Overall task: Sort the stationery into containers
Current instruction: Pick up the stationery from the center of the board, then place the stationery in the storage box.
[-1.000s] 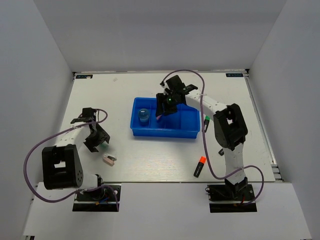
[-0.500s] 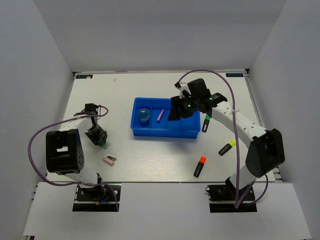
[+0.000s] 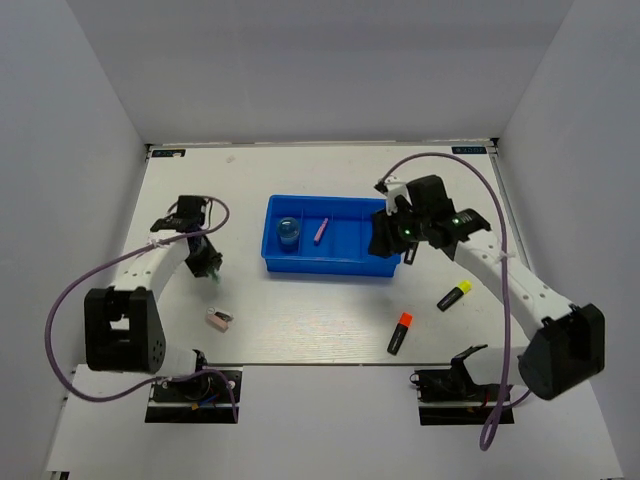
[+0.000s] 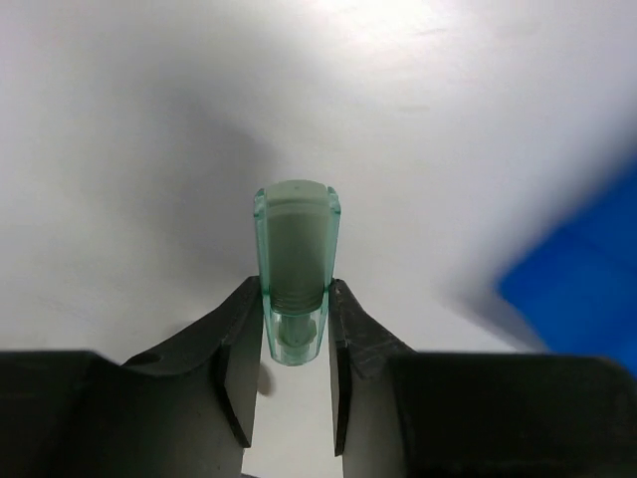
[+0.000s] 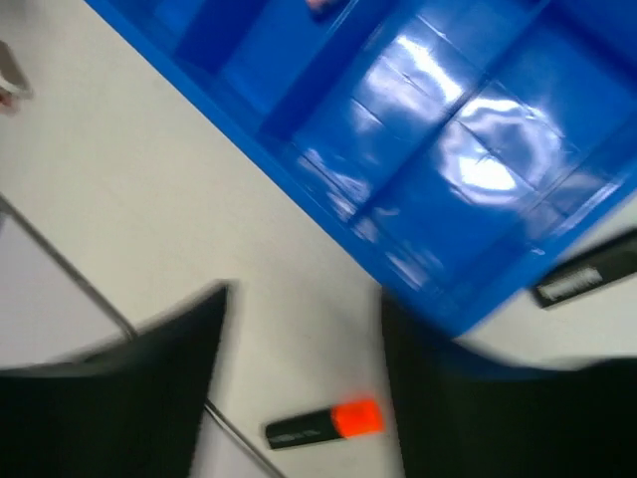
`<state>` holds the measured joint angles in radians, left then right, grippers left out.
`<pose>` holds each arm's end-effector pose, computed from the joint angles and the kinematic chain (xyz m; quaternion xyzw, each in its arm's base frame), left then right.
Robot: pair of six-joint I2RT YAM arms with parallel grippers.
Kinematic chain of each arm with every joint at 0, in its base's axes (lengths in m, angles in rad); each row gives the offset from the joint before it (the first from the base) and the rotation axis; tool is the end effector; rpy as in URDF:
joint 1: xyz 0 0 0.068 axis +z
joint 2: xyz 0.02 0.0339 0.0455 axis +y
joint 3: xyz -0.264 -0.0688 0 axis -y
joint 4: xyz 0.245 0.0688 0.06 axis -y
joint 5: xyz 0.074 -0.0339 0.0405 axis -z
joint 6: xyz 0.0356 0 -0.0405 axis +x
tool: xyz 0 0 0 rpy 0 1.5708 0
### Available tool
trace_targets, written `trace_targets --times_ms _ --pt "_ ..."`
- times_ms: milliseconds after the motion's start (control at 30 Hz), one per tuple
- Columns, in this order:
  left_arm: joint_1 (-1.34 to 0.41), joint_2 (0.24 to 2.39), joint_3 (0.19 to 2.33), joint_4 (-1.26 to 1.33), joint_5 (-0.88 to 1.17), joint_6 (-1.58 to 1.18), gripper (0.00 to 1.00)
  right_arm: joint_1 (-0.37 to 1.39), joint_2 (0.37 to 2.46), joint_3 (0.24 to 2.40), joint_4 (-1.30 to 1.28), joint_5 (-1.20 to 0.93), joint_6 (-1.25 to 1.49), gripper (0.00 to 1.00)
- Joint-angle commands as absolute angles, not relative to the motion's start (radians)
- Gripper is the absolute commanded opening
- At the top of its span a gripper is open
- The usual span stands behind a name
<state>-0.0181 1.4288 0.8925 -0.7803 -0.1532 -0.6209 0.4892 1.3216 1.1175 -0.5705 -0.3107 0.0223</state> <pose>0.2514 0.0009 0.1956 -0.3029 0.9416 0.0324 0.1438 0.2456 0.1431 0.3030 -0.2690 0.8721 0.2349 0.3345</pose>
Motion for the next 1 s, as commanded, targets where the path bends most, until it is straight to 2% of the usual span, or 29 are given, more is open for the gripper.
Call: trace_targets --times_ms 0,33,67,200,267,333,567,700,767,833,867,933,967 --pt "-0.118 1.313 1.063 -0.805 -0.132 -0.569 0.00 0.460 1.253 1.025 -0.552 -0.210 -0.035 0.34" --pt "-0.183 1.313 1.092 -0.811 -0.123 -0.566 0.00 0.454 1.224 1.010 -0.546 -0.181 -0.034 0.13" --pt "-0.210 1.315 1.171 -0.816 -0.104 -0.558 0.00 0.450 1.220 0.994 -0.539 -0.152 -0.029 0.00" --pt "-0.350 1.416 1.311 -0.779 -0.014 -0.537 0.00 0.416 1.178 0.922 -0.548 -0.066 -0.029 0.00" --pt "-0.431 1.494 1.385 -0.750 0.020 -0.517 0.00 0.396 1.134 0.894 -0.538 -0.045 -0.018 0.19" --pt "-0.480 1.610 1.498 -0.744 0.012 -0.509 0.00 0.384 1.109 0.877 -0.531 -0.034 -0.009 0.34" --pt "-0.581 1.917 1.805 -0.811 -0.023 -0.479 0.03 0.302 1.072 0.854 -0.515 -0.008 -0.006 0.42" --pt "-0.607 2.002 1.829 -0.830 -0.075 -0.459 0.05 0.265 1.071 0.851 -0.514 -0.008 -0.008 0.48" --pt "-0.607 2.006 1.800 -0.821 -0.086 -0.454 0.11 0.247 1.074 0.851 -0.511 -0.005 -0.006 0.60" --pt "-0.611 2.003 1.767 -0.807 -0.086 -0.453 0.17 0.236 1.091 0.857 -0.511 -0.005 -0.006 0.66" --pt "-0.611 1.999 1.749 -0.805 -0.086 -0.451 0.30 0.229 1.103 0.857 -0.508 0.030 -0.008 0.67" --pt "-0.615 1.994 1.738 -0.799 -0.084 -0.449 0.41 0.215 1.156 0.879 -0.509 0.050 -0.006 0.67" --pt "-0.618 1.996 1.735 -0.799 -0.086 -0.446 0.55 0.200 1.173 0.890 -0.514 0.048 -0.006 0.67"
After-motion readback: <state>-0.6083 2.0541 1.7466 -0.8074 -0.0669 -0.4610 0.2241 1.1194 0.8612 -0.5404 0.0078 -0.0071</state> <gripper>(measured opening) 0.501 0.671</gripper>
